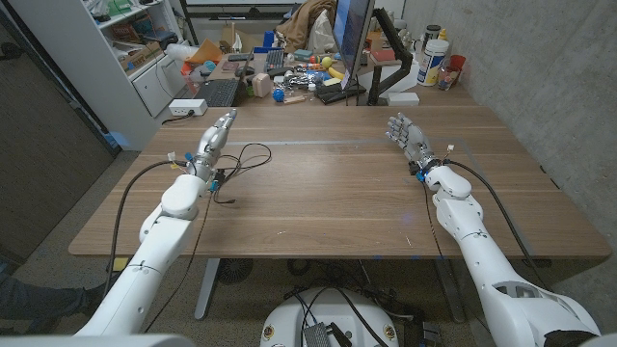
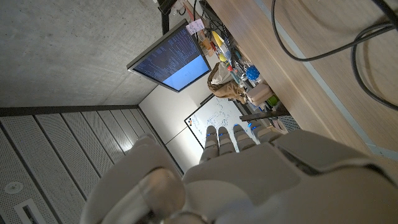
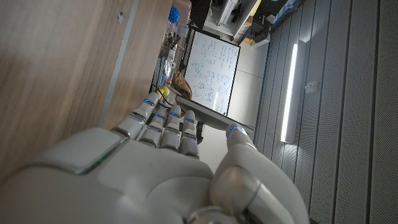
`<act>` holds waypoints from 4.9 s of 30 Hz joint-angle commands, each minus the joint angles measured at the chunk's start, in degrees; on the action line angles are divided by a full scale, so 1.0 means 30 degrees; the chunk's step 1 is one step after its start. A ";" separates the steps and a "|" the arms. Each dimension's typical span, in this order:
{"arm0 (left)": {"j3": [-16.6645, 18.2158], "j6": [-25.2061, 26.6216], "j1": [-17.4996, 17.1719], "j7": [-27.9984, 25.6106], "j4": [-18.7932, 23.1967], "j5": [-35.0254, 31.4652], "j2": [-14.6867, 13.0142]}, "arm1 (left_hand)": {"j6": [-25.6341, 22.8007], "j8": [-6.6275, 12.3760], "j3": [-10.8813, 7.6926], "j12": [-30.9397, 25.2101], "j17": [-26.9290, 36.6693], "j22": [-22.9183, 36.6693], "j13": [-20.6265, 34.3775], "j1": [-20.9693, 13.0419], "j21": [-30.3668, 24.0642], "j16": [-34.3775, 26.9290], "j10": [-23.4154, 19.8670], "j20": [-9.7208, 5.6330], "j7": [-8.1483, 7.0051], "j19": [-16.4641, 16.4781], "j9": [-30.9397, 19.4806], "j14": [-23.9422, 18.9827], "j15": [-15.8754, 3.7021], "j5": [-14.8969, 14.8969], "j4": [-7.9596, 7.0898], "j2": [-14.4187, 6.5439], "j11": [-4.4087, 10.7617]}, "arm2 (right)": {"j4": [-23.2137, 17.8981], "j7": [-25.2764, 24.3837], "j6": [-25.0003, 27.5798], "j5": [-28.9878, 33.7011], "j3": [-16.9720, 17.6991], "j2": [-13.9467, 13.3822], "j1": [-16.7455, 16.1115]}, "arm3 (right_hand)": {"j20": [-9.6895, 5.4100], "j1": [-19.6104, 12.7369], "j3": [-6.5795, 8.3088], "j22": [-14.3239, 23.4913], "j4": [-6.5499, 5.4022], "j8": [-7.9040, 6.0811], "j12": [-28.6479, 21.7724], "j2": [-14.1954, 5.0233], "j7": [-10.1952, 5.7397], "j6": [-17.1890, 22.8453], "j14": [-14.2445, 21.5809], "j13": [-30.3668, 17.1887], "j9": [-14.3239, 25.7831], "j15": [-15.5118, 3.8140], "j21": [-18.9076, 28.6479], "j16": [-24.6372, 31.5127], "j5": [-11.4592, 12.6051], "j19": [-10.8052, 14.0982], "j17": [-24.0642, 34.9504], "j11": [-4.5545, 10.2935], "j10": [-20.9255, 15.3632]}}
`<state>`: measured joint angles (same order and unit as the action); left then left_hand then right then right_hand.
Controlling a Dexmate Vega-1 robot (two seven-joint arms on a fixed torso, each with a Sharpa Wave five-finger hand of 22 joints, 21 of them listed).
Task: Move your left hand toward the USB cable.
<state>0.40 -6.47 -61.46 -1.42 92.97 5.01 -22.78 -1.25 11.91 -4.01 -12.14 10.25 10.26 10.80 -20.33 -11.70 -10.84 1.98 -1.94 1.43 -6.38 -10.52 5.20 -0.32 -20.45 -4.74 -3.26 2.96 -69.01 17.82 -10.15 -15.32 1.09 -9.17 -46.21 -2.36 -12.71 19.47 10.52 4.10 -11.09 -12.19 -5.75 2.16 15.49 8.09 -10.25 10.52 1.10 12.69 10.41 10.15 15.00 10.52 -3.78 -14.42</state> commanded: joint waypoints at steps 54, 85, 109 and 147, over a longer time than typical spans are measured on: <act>0.0396 0.2285 -0.1121 -0.1702 0.1944 -0.5854 -0.2668 | -0.0595 0.0064 0.0128 0.0044 0.0105 0.0029 0.0057 -0.0580 0.0042 -0.0028 -0.0332 -0.0389 -0.0006 -0.0091 -0.0070 -0.0182 -0.0181 0.0134 0.0103 -0.0086 0.0177 | -0.0252 -0.0213 0.0077 0.0077 -0.0033 0.0007 -0.0144 | -0.0101 -0.0065 0.0054 0.0054 0.0010 -0.0042 0.0025 -0.0040 0.0051 0.0122 0.0228 -0.0086 0.0116 0.0022 -0.0096 0.0132 0.0102 0.0158 0.0079 -0.0022 -0.0250; -0.0655 0.4361 -0.1141 -0.3217 0.2775 -0.9953 -0.3762 | -0.1090 0.0168 0.0122 0.0006 0.0108 0.0027 0.0064 -0.0851 0.0002 -0.0062 -0.0557 -0.0218 -0.0243 0.0036 -0.0084 -0.0377 -0.0264 0.0134 0.0188 -0.0270 0.0386 | -0.0441 -0.0329 0.0189 0.0172 -0.0062 -0.0033 -0.0267 | -0.0094 -0.0060 0.0044 0.0056 0.0025 -0.0056 0.0038 -0.0031 0.0041 0.0178 0.0236 -0.0087 0.0118 -0.0002 -0.0130 0.0124 0.0103 0.0171 0.0072 -0.0011 -0.0247; -0.1085 0.6140 -0.0984 -0.2715 0.3263 -1.1157 -0.4321 | -0.1717 0.0304 0.0111 -0.0062 0.0110 0.0024 0.0070 -0.1098 -0.0032 -0.0116 -0.0886 0.0076 -0.0336 0.0197 -0.0096 -0.0689 -0.0297 0.0140 0.0267 -0.0424 0.0507 | -0.0319 -0.0232 0.0242 0.0193 -0.0096 -0.0086 -0.0168 | -0.0078 -0.0045 0.0040 0.0057 0.0023 -0.0046 0.0039 -0.0042 0.0039 0.0174 0.0240 -0.0087 0.0119 0.0005 -0.0157 0.0120 0.0104 0.0175 0.0073 -0.0024 -0.0265; -0.2682 0.7411 0.0382 -0.2198 0.1788 -1.2182 -0.5113 | -0.1962 0.0249 0.0145 -0.0035 0.0116 0.0030 0.0075 -0.1316 -0.0001 -0.0090 -0.1041 0.0191 -0.0439 0.0198 -0.0106 -0.0811 -0.0323 0.0169 0.0323 -0.0555 0.0632 | 0.0001 -0.0302 0.0125 0.0412 -0.0131 -0.0115 0.0185 | -0.0090 -0.0040 0.0043 0.0060 0.0030 -0.0035 0.0032 -0.0063 0.0025 0.0165 0.0263 -0.0088 0.0120 0.0019 -0.0188 0.0118 0.0111 0.0194 0.0068 -0.0012 -0.0315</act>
<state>-6.01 15.12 -61.87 -8.60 100.00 -30.95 -37.36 -6.57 12.36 -3.62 -12.14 10.25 10.28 10.80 -23.49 -11.70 -10.83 -1.01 -1.62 0.00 -5.63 -10.52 2.99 -1.43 -20.07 -4.02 -5.06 4.70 -69.31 17.23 -9.52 -14.34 0.80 -9.55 -45.94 -2.35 -12.71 19.47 10.51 4.10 -11.09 -12.19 -5.75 2.25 15.56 8.50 -10.25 10.78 1.11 12.29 10.41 10.15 14.99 10.52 -3.88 -14.74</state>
